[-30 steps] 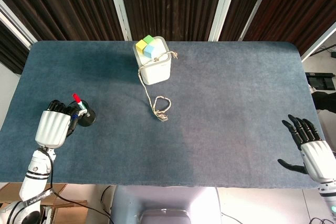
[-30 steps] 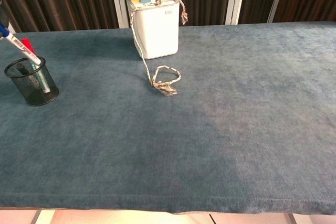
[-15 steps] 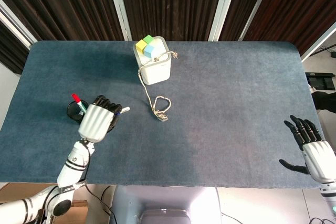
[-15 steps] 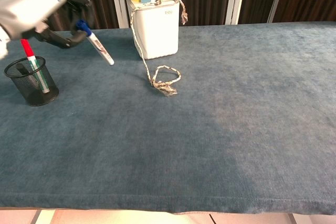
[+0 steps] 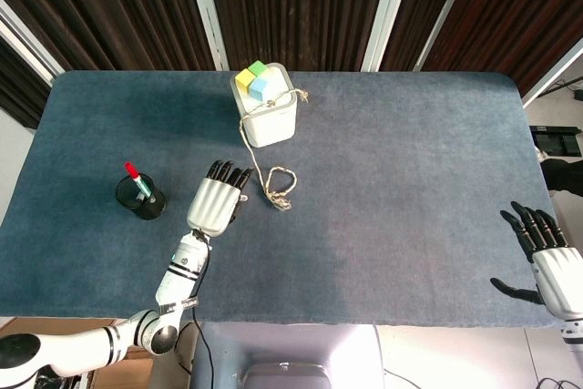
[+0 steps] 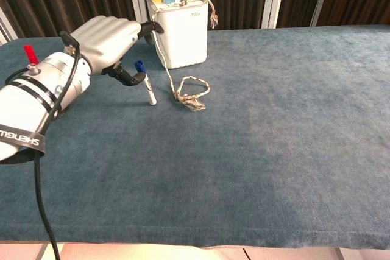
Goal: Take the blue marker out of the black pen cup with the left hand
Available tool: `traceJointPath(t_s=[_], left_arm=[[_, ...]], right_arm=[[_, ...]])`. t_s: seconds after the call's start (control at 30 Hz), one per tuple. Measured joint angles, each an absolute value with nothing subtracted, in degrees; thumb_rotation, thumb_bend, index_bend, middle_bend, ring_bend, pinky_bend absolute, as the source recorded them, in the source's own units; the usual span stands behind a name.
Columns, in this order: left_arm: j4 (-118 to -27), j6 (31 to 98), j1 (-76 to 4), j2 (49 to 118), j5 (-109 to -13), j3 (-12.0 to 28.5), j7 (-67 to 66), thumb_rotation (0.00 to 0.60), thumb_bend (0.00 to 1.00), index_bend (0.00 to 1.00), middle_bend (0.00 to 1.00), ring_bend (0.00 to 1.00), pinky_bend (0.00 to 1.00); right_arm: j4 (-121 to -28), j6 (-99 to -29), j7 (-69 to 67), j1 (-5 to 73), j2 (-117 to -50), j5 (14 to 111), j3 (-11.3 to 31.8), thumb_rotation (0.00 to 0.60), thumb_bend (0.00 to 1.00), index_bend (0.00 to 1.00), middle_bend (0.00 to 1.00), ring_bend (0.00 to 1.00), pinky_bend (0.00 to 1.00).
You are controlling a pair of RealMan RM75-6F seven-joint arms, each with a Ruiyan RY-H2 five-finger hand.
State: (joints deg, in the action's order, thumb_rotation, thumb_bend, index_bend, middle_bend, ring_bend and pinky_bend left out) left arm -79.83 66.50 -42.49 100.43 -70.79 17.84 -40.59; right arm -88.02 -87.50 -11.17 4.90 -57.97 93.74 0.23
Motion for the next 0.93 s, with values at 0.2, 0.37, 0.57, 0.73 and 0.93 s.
traceJointPath(t_s=[0.2, 0.37, 0.57, 0.73, 0.93], left_arm=[[-97.75, 67.95, -38.98, 90.87, -68.5, 17.58, -40.98, 0.6, 0.26, 0.0, 0.01, 0.0, 0.02], [-106.97, 74.95, -31.3, 77.49, -69.1, 16.45, -38.84, 0.6, 0.26, 0.0, 0.06, 0.0, 0.03], [-106.98, 81.63, -20.6, 67.09, -70.01, 13.2, -29.09, 0.6, 0.26, 0.03, 0.05, 0.0, 0.01], [-102.96, 82.95, -15.24, 62.7, -72.77, 8.59, -16.88, 0.6, 0.26, 0.04, 0.05, 0.0, 0.01], [-97.66, 89.52, -5.78, 60.27, -79.08, 2.55, -6.23, 0.6, 0.26, 0.05, 0.07, 0.0, 0.01]], right_arm=[[-87.97, -87.51, -11.24, 5.06, -57.98, 94.06, 0.3, 0.6, 0.05, 0.0, 0.09, 0.0, 0.1], [-87.52, -87.22, -11.69, 5.11, -58.15, 93.91, 0.25, 0.6, 0.05, 0.0, 0.09, 0.0, 0.1], [-86.76, -86.8, -12.31, 5.23, -58.62, 93.81, 0.15, 0.6, 0.05, 0.0, 0.09, 0.0, 0.1], [-86.17, -86.62, -12.58, 5.27, -59.31, 93.89, 0.01, 0.6, 0.05, 0.0, 0.09, 0.0, 0.1], [-86.27, -86.7, -12.07, 5.43, -59.94, 94.51, -0.1, 0.6, 0.05, 0.0, 0.09, 0.0, 0.1]])
